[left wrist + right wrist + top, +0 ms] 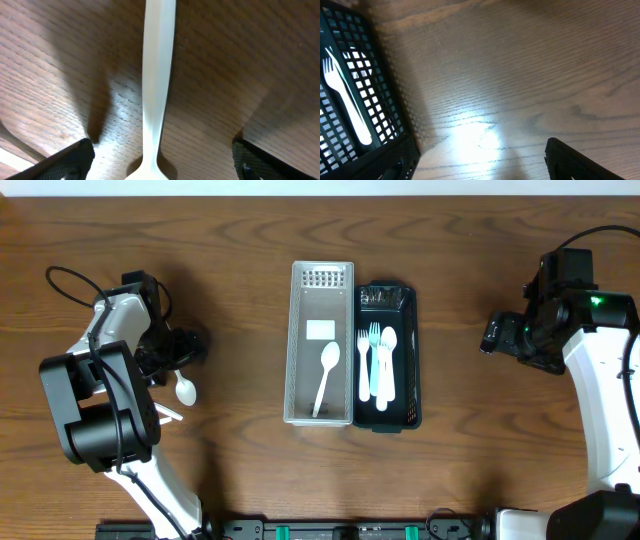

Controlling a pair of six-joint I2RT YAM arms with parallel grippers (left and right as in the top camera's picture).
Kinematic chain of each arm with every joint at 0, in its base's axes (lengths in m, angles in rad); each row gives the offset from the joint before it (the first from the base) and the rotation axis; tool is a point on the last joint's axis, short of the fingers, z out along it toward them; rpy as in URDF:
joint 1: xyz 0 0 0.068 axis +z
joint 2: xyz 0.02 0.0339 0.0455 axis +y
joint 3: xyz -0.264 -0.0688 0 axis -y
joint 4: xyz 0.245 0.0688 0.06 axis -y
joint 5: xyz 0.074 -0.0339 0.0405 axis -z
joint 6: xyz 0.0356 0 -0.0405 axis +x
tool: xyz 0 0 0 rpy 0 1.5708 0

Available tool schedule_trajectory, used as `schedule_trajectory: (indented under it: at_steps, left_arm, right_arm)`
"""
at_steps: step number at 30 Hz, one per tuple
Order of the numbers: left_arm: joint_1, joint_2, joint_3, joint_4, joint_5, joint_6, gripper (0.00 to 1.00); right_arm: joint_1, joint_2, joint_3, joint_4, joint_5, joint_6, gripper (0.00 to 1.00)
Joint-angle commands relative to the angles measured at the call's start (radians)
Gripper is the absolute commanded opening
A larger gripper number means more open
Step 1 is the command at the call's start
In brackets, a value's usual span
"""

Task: Pack container
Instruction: 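Return the left gripper to the spoons and grasp another white spoon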

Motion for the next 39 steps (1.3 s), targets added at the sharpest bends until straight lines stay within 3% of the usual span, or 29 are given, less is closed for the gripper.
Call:
schedule_trajectory:
  at_steps: [1, 10, 20, 34, 37, 39]
  left_arm:
    - [0.002, 0.046, -0.006, -0.004, -0.016, 0.008, 0.79]
    - [0.002, 0.046, -0.006, -0.019, -0.016, 0.008, 0.36]
    - [0.002, 0.046, -0.006, -0.026, -0.016, 0.008, 0.22]
    - [0.002, 0.034, -0.006, -0.013, -0.017, 0.008, 0.19]
    - [0.002, 0.011, -0.005, -0.013, -0.029, 0.009, 0.06]
    - [0.0, -0.011, -0.005, -0.014, -0.039, 0.009, 0.06]
  right_arm:
    - [-0.006, -0.001, 0.0, 0.0, -0.006, -0.016, 0.87]
    - [-0.006, -0.001, 0.0, 0.0, -0.006, -0.016, 0.86]
    - [-0.006, -0.001, 0.0, 0.001, -0.006, -0.016, 0.86]
    - [-0.006, -0.001, 0.0, 0.0, -0.006, -0.016, 0.87]
    - [-0.006, -0.001, 0.0, 0.0, -0.006, -0.017, 0.87]
    - [-0.006, -0.001, 0.0, 0.0, -0.006, -0.016, 0.87]
